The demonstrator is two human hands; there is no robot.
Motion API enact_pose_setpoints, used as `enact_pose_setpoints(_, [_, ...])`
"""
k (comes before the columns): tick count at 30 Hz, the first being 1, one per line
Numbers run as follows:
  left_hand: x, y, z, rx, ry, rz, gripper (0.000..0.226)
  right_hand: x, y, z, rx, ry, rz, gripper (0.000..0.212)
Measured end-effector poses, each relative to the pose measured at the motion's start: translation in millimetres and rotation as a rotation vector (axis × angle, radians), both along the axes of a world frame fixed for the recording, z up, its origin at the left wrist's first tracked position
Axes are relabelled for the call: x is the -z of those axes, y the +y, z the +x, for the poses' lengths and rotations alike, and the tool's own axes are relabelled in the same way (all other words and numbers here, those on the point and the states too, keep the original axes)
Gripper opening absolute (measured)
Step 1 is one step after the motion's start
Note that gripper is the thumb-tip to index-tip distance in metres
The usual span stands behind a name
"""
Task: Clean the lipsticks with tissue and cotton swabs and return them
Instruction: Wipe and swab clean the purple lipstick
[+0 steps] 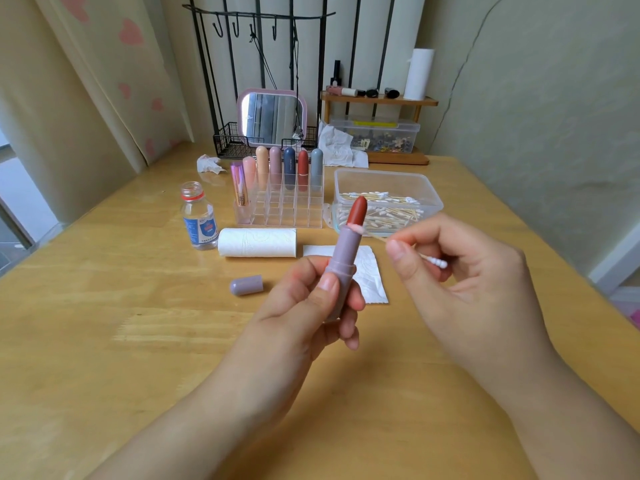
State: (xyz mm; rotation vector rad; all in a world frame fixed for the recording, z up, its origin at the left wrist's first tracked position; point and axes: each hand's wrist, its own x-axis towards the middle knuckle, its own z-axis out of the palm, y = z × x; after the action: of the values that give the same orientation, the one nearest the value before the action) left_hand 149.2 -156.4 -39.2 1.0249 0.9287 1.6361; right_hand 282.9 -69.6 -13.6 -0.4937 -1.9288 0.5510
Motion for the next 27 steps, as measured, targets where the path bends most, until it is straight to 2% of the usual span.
enact_pose_setpoints(5, [0.4,0.5,-0.4,0.011,-0.018,0.009,0.022,3.3,-3.2,-0.6,-0.029,-0.065,0.053,0.009])
enact_pose_setpoints(10, [1.4,1.1,-0.7,0.005,-0.016,0.007,0.030,-1.0,1.2,-1.4,0.017,0.001,0.027,0.013])
enact_pose_setpoints(16, [0.4,1.3,0.7,0.049,-0.103,0.030,0.027,4.0,-2.5,-0.6,-0.054,-0.070,0.042,0.013])
enact_pose_setpoints(21, [2.3,2.9,-1.1,0.011,-0.152,-0.020,0.034,-0.6,1.0,-1.1,-0.024,-0.002,-0.014,0.010])
enact_pose_setpoints(27, [-2.0,2.0,-0.7,0.005,-0.111,-0.008,0.021,4.1,-2.3,-2.2,-0.075,-0.075,-0.003,0.011])
